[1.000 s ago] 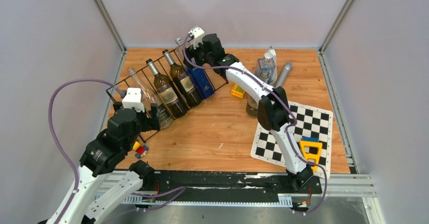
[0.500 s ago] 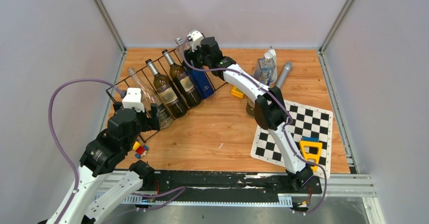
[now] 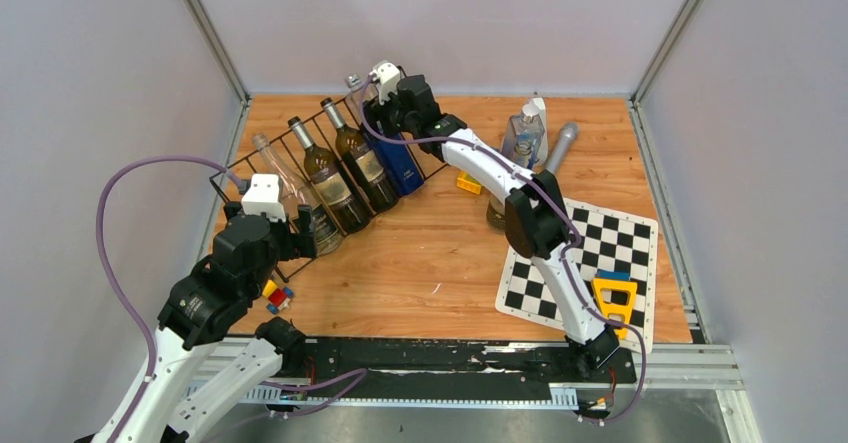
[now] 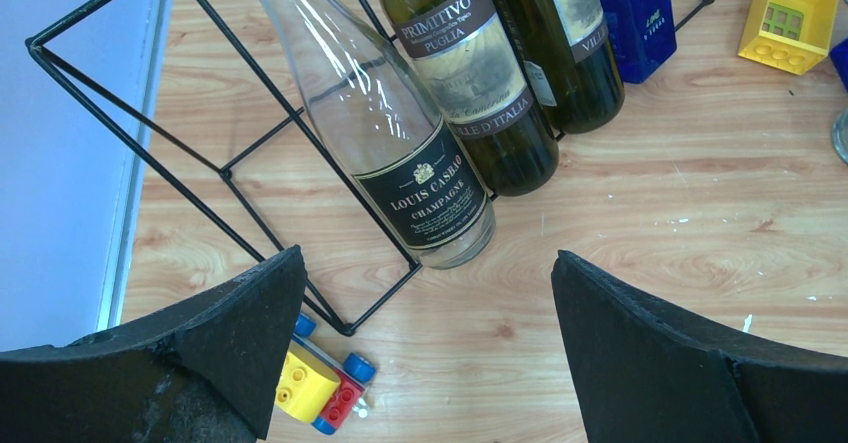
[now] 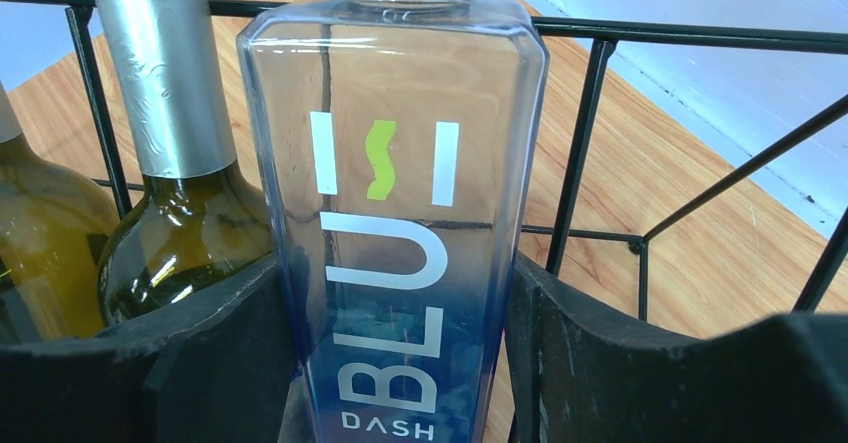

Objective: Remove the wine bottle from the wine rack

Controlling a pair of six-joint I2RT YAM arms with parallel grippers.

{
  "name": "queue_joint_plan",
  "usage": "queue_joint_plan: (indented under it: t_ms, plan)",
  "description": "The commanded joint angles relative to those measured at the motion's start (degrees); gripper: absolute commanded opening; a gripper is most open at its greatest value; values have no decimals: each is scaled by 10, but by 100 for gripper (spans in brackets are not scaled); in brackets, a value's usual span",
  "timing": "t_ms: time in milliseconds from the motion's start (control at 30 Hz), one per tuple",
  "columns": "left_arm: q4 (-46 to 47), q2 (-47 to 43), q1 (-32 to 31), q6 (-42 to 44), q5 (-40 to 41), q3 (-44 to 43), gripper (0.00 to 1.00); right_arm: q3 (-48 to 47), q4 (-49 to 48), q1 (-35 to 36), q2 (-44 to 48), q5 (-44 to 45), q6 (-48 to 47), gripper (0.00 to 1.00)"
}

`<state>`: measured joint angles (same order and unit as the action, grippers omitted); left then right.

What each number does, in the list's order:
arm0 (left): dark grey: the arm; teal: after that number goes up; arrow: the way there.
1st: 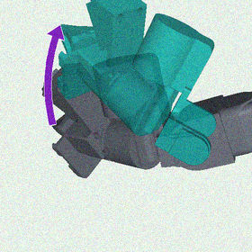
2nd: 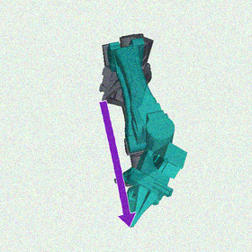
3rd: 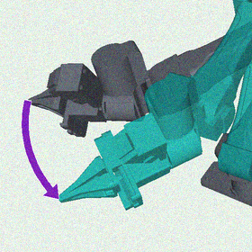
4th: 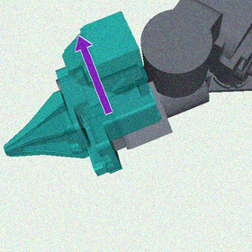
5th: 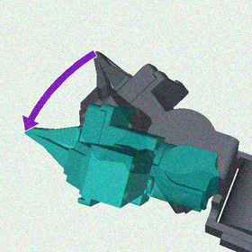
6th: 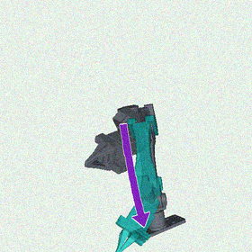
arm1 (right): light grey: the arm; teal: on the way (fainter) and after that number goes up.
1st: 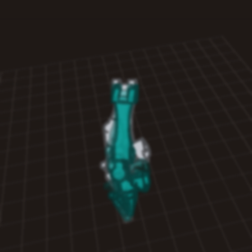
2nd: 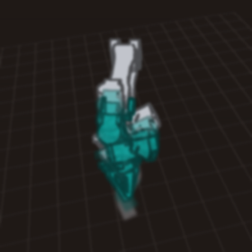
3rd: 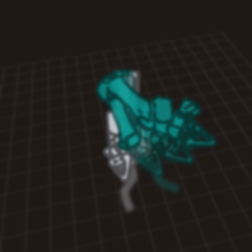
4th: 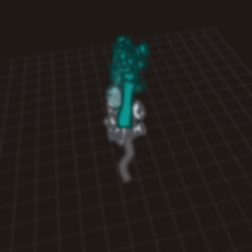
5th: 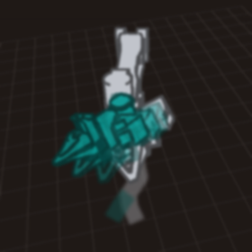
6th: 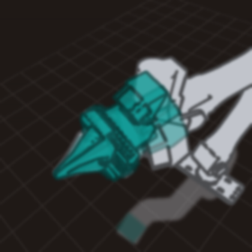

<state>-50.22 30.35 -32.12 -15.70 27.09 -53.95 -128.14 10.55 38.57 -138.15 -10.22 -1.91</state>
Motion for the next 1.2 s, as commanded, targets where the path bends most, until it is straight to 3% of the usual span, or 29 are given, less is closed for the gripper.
queue_joint_plan:
  t_ms: [0,367,1167]
  plan:
    - [24,-5,2,9,2,2,100,7,-45,9,68,16,-27,18]
    - [23,-5,2,9,3,3,100,23,-45,10,104,44,-26,0]
    - [24,-6,2,9,2,3,100,162,-61,10,244,100,-34,0]
